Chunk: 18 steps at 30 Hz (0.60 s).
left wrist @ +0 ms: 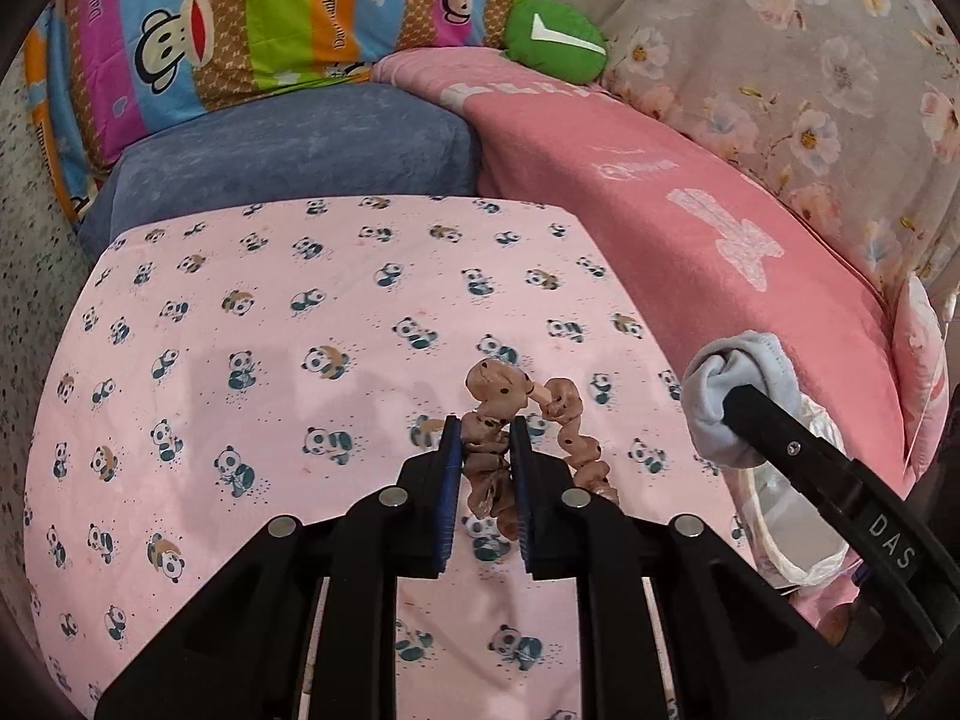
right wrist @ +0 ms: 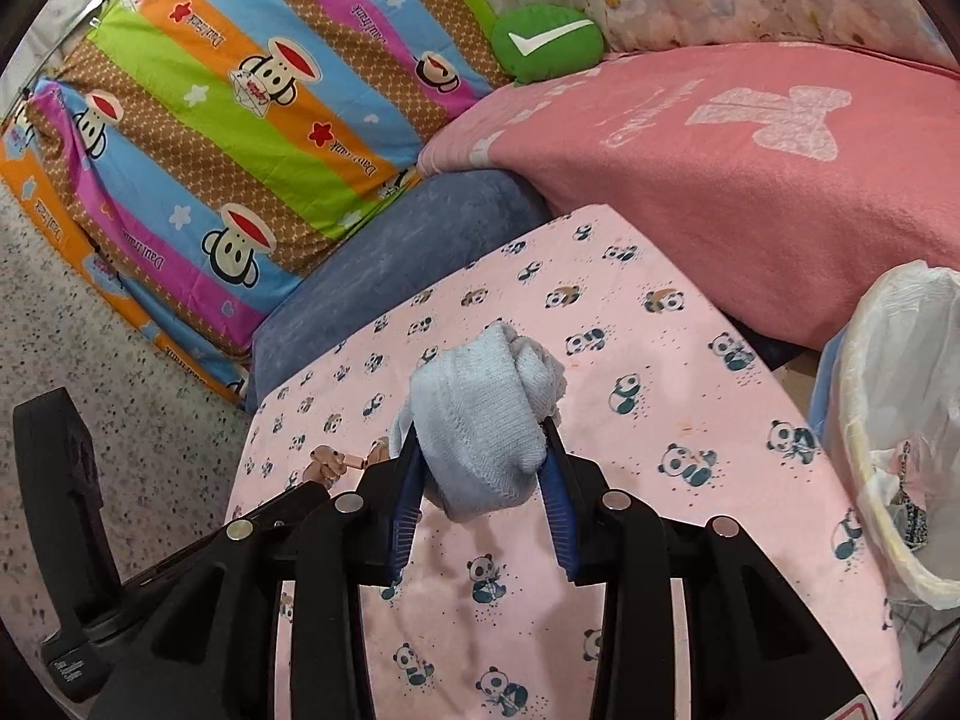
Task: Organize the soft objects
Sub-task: 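Lift the brown scrunchie and blue sock and carry both over the bin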
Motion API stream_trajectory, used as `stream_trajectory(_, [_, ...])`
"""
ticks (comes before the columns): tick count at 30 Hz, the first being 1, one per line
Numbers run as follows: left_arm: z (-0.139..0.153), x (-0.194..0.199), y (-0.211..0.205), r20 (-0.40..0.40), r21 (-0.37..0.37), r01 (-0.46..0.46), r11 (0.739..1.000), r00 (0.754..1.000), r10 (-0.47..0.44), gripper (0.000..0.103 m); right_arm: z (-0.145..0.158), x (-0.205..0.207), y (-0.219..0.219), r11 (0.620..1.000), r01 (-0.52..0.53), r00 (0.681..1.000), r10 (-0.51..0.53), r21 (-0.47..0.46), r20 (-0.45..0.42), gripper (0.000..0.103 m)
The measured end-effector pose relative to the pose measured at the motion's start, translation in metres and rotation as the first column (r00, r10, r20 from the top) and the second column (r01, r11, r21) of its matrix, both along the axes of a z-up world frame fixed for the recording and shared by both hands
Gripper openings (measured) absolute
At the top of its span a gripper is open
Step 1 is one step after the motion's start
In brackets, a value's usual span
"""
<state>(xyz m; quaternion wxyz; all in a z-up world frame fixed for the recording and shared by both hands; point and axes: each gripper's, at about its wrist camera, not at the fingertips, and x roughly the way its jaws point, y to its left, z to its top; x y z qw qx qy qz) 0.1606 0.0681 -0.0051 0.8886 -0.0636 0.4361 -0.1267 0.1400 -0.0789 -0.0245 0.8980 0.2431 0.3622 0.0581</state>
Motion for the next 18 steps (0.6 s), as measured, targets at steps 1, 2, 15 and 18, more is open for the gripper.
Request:
stream_trajectory(1, [0.004,-0.002,-0.007,0.009,0.004,0.011,1.000,1.000,-0.011,0.016,0.007,-0.007,-0.010,1.000,0.015,1.000,-0.015,0.004,0.013,0.037])
stream_trajectory(2, [0.007,-0.004,-0.013,0.015,0.005,0.021,1.000,1.000,-0.021,0.016,0.008,-0.008,-0.013,1.000,0.016,1.000,-0.016,0.005,0.015,0.037])
stream_trajectory(15, [0.032,-0.032,-0.103,0.070,0.060,0.167,0.984,0.983,-0.171,0.016,0.046,-0.063,-0.109,0.989,0.148,0.986,-0.148,0.009,0.078,0.037])
stream_trajectory(18, [0.034,-0.036,-0.122,0.073,0.068,0.197,0.978,0.977,-0.202,0.016,0.048,-0.074,-0.129,0.985,0.173,0.982,-0.174,0.016,0.079,0.038])
